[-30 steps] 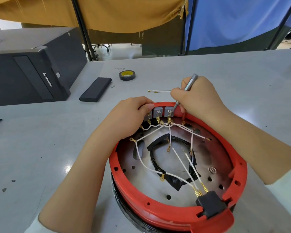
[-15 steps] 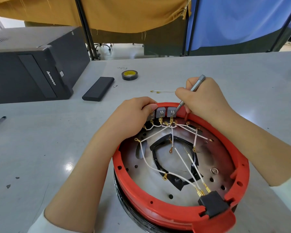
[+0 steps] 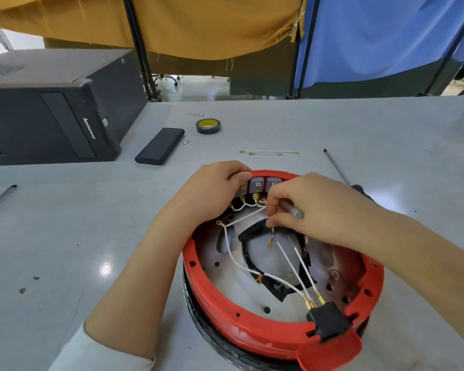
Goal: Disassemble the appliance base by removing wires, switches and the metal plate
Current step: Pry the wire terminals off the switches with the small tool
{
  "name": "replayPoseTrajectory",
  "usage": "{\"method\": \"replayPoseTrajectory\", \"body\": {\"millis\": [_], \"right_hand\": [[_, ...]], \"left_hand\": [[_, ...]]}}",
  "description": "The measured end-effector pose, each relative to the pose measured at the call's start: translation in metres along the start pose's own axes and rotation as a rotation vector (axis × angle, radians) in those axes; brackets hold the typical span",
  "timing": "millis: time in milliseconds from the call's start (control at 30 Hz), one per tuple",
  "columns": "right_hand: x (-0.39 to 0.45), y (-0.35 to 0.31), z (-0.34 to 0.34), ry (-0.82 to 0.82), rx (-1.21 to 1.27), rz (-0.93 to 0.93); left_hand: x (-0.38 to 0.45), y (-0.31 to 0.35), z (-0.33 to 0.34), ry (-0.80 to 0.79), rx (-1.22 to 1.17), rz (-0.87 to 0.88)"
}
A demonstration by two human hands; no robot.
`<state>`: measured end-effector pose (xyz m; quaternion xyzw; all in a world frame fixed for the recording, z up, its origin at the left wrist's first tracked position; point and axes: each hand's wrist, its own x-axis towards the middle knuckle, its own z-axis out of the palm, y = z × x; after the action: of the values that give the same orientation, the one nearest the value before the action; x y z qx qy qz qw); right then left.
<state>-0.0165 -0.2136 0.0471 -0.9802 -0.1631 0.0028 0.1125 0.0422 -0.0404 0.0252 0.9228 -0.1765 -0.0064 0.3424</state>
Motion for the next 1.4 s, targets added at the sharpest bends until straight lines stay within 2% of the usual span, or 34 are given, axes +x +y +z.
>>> {"method": "replayPoseTrajectory", "body": {"millis": [400,567,800,933,1100,1300,1400], "right_hand": [[0.000,-0.015,0.024,0.118,-0.121,0.041],[0.003,-0.014,0.022,0.076,-0.097,0.085],[-0.006,-0.010,-0.006,-0.075,0.131,0.106],[-0.010,-0.008,-0.020,-0.130,0.454,0.053],[-0.012,0.004,-0.030,-0.062,0.639,-0.048],[-0.005,0.020,-0.020,0.288,0.794,-0.017],[0.007,0.028,-0.018,0.394,0.876,0.027]], "left_hand": [[0.000,-0.001,0.000,0.006,-0.007,0.001],[0.001,-0.002,0.001,0.010,-0.007,0.007],[0.002,-0.003,0.002,0.016,0.006,0.010],[0.002,-0.004,0.002,0.014,0.011,0.015],[0.001,-0.004,0.002,0.003,0.012,0.016],[-0.001,-0.001,0.000,-0.008,-0.005,0.010],[-0.002,-0.001,0.000,-0.011,-0.010,0.008]]}}
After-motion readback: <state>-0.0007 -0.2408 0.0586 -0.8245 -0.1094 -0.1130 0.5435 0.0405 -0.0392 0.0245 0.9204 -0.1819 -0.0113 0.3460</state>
